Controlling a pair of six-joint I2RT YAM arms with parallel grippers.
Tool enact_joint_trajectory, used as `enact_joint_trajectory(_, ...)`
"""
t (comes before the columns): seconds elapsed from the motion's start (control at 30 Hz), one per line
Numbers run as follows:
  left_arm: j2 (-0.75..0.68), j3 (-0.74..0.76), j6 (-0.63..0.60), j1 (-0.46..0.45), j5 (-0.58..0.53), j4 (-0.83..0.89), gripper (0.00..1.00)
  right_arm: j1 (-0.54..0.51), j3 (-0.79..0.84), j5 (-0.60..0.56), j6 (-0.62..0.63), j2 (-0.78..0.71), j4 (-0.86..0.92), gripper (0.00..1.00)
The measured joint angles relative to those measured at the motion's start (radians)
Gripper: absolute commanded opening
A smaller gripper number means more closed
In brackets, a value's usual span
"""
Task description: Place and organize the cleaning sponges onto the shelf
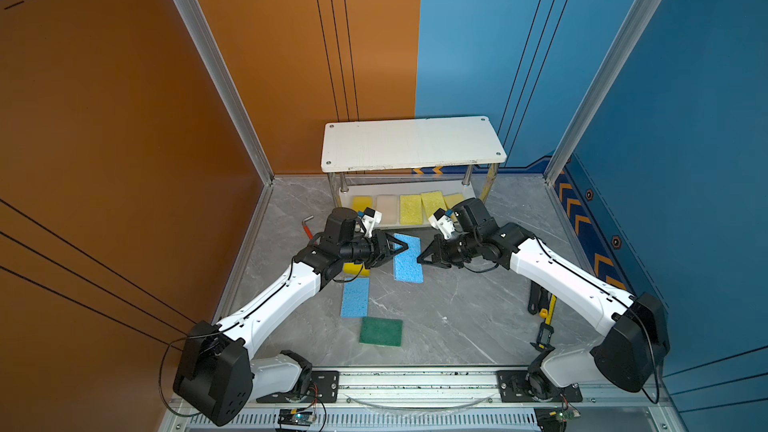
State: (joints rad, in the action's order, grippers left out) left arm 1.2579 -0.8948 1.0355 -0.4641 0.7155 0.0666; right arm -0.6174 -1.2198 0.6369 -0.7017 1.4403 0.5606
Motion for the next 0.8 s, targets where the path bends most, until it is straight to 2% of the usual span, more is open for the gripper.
enact_joint_trajectory(0.07,0.0,0.005,0.002,0.0,0.0,0.0,0.19,0.0,-0.002,0.0,0.0,0.0,0.0,0.01)
enact_joint_trajectory(0.13,0.0,0.009,0.002,0.0,0.0,-0.001,0.17,0.0,-0.002,0.0,-0.001,0.0,0.001,0.16)
enact_joint_trajectory(0.17,0.0,0.01,0.002,0.0,0.0,-0.002,0.16,0.0,-0.002,0.001,-0.002,0.0,0.001,0.28)
enact_joint_trajectory(0.27,0.0,0.01,0.003,0.0,0.0,-0.006,0.15,0.006,-0.002,0.011,-0.002,0.0,0.0,0.72)
enact_joint_trajectory(0.33,-0.002,0.01,0.007,0.006,0.0,-0.01,0.14,0.019,-0.002,0.019,-0.003,-0.002,-0.001,0.87)
enact_joint_trajectory(0.37,-0.005,0.012,0.012,0.01,0.0,-0.016,0.14,0.031,-0.001,0.024,-0.015,-0.006,-0.004,0.98)
enact_joint_trajectory(0.57,-0.071,0.059,0.097,0.071,-0.005,-0.125,0.14,0.104,0.072,0.105,-0.109,-0.083,-0.134,1.0)
enact_joint_trajectory(0.8,-0.112,0.09,0.246,0.13,-0.026,-0.313,0.14,0.072,0.107,0.205,-0.285,-0.1,-0.394,1.0)
